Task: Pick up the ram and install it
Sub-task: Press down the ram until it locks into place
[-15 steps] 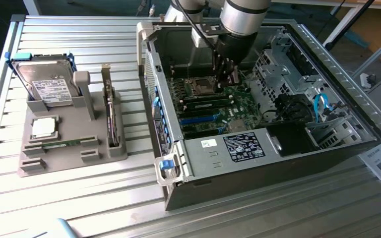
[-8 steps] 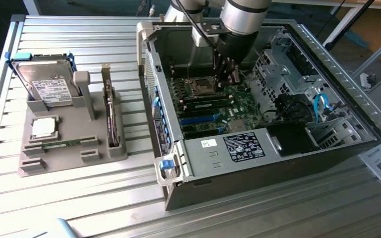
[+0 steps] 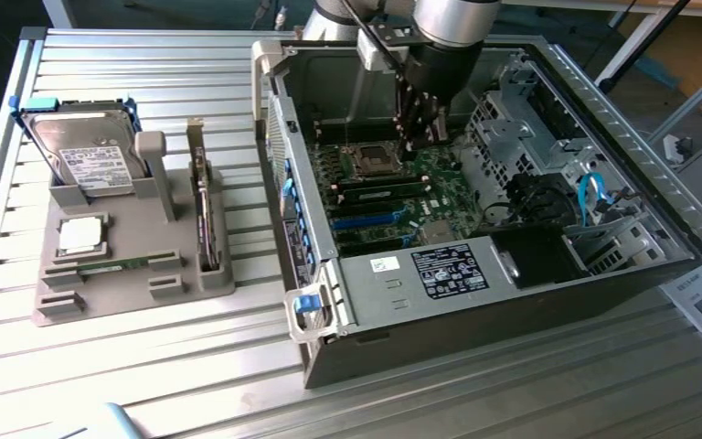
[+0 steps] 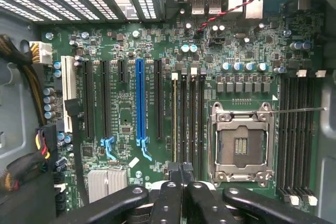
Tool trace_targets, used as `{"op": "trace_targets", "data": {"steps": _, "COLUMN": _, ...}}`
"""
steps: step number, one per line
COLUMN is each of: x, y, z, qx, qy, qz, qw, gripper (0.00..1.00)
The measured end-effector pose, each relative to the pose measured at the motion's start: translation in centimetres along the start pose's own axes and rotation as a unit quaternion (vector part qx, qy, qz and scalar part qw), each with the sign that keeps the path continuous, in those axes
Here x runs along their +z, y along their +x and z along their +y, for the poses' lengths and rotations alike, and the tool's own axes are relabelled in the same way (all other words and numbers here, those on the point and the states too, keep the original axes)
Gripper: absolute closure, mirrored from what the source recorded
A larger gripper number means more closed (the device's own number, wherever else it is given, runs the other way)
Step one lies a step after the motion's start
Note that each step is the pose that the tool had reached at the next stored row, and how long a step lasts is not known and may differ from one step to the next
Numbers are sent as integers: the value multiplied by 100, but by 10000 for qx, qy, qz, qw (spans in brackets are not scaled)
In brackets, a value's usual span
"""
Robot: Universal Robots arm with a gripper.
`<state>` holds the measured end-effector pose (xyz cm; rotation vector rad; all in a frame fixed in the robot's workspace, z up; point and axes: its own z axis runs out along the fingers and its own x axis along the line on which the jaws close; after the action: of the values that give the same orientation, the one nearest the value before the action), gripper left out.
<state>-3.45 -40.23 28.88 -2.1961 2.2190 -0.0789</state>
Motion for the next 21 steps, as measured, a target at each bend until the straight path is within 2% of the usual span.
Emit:
{"op": "trace_targets", "data": {"steps": 2, "x": -74, "y": 2, "z": -4, "qx": -1, "qy": 0, "qz": 17, "qw": 10000, "gripper": 89}}
{"op": "trace_targets", "data": {"steps": 8, "x": -232, "y": 5, "z": -12, "qx": -2, "qy": -1, "qz": 38, "qw": 10000, "gripper": 89}}
{"op": "trace_targets", "data": {"steps": 16, "x": -409, "y": 9, "z": -20, "qx": -3, "qy": -4, "qz": 61, "qw": 10000, "gripper": 89}}
{"op": "trace_targets", "data": {"steps": 19, "x": -424, "y": 9, "z": -21, "qx": -4, "qy": -3, "qz": 65, "qw": 10000, "gripper": 89}}
{"op": "trace_targets", "data": {"steps": 21, "x": -466, "y": 10, "z": -23, "qx": -4, "qy": -6, "qz": 80, "qw": 10000, "gripper": 89}}
